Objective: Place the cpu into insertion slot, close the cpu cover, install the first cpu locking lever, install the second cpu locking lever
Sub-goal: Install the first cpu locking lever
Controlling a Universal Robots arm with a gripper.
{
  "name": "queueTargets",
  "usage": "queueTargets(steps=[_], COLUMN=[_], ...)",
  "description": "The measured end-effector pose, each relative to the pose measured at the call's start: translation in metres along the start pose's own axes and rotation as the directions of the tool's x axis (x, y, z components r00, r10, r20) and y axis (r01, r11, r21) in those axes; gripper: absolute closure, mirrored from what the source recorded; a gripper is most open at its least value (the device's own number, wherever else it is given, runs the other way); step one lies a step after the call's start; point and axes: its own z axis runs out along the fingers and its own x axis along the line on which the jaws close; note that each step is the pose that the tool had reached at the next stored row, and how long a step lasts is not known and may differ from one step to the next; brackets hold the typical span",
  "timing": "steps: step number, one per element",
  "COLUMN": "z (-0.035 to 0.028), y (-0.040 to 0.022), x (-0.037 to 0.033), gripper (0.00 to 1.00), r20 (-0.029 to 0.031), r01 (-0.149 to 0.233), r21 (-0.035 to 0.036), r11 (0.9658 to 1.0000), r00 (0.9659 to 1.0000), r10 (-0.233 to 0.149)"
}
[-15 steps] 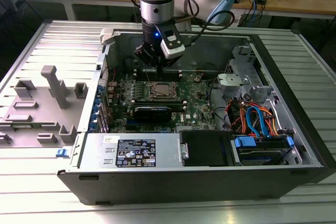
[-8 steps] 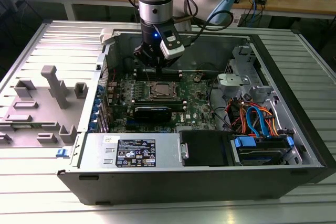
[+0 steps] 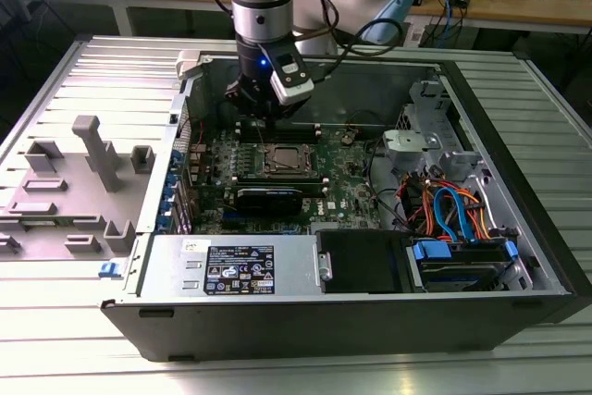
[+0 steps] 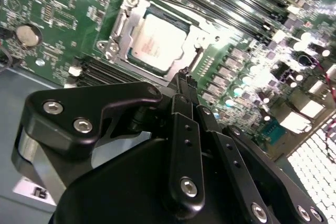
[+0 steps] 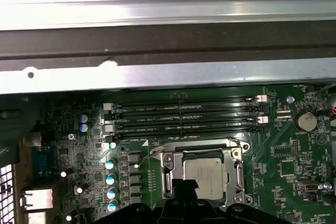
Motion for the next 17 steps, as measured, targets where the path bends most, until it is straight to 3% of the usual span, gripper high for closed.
queueTargets(steps=[6, 10, 14, 17], z=[-0.0009, -0.0013, -0.0014, -0.0012], y=[-0.0008, -0.0011, -0.0013, -0.0013], x=[0.0162, 0.0220, 0.0250, 0.0253], gripper=[0.89, 0.89, 0.89, 0.89], r20=[-0.0011, -0.0195, -0.0259, -0.0265], r01=[0.014, 0.020, 0.036, 0.082], r21=[-0.0010, -0.0013, -0.0024, -0.0055], r11=[0.9999, 0.9998, 0.9994, 0.9966], r00=[0.9999, 0.9996, 0.9990, 0.9963], r10=[-0.014, -0.020, -0.036, -0.082])
